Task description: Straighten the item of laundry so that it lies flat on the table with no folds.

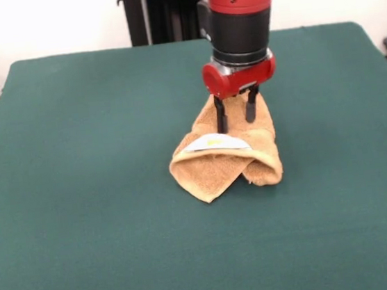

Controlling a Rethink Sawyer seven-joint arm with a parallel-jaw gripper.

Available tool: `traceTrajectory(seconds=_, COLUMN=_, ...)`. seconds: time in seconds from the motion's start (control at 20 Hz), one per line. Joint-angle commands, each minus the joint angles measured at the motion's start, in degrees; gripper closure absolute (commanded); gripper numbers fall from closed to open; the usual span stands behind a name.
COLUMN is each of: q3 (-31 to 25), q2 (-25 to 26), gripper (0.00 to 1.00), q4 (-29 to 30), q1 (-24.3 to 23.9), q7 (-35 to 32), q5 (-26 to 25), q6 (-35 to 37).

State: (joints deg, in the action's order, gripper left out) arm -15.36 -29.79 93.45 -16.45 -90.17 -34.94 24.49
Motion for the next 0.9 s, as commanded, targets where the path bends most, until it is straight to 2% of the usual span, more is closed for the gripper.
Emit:
traceTrajectory(seconds=0.05, q3=-6.9, q2=6.7, gripper=0.00, q4=-1.9, q1=1.0, q7=12.4, q5=-6.2, q6=4.4)
traceTrajectory(seconds=0.4, q3=-8.2, q2=8.8, gripper=0.00, q4=-2.1, q1=0.4, q7=12.8, q5=-9.1, q6=2.0)
traceTrajectory(seconds=0.45, q3=-8.7, q2=9.1, gripper=1.00, q4=-1.4, q1=-0.4, q7=11.1, q5=-8.8, q6=0.9)
traceTrajectory(seconds=0.6, q3=-9.3, q2=9.0, gripper=1.00, q4=-0.8, q1=-0.3, q7=12.4, q5=-9.8, q6=1.1)
traceTrajectory(seconds=0.7, q3=-7.6, q2=8.3, gripper=1.00, q4=0.7, q1=0.2, q7=6.8, q5=-8.4, q6=0.5)
traceTrajectory(seconds=0.9, q3=-7.9, q2=5.5, gripper=1.00, q4=4.7, q1=0.7, q7=6.2, q5=-9.0, q6=0.2)
